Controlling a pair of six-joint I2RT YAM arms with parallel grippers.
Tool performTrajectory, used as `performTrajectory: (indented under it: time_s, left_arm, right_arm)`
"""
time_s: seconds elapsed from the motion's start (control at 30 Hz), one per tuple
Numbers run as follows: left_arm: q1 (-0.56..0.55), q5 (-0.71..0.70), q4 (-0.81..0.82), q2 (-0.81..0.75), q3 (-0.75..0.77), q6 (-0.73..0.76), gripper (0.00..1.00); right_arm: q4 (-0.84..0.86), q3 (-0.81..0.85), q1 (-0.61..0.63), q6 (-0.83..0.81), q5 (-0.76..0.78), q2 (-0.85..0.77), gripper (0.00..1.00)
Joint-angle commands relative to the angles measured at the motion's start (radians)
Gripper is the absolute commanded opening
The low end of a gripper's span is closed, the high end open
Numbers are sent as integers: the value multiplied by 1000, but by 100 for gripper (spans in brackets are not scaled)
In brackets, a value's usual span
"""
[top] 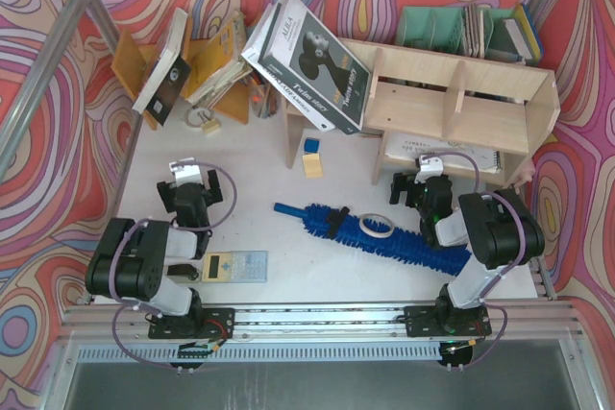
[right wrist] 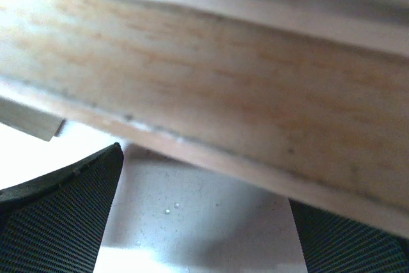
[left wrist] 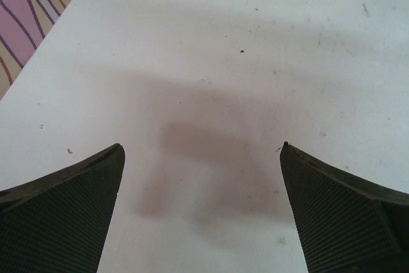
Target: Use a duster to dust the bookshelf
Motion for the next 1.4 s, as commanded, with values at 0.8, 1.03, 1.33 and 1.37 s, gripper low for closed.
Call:
performTrajectory:
  time_s: [0.8,1.03,1.33,1.37]
  left_arm:
    - [-195,-205,-177,-414,-42,26,98]
    - [-201,-199,-237,-495,-46,-16,98]
    - [-255,-158,-348,-594,-13,-89,98]
    - [-267,-152,-353,-606,-14,-101,98]
  right_arm:
    - [-231,-68,4,-54,-216,-383,99]
    - [-201,-105,6,-38,-227,-430,99]
    - [-203,-128,8,-23,-251,-482,99]
    - [-206,-130,9,-24,-251,-490,99]
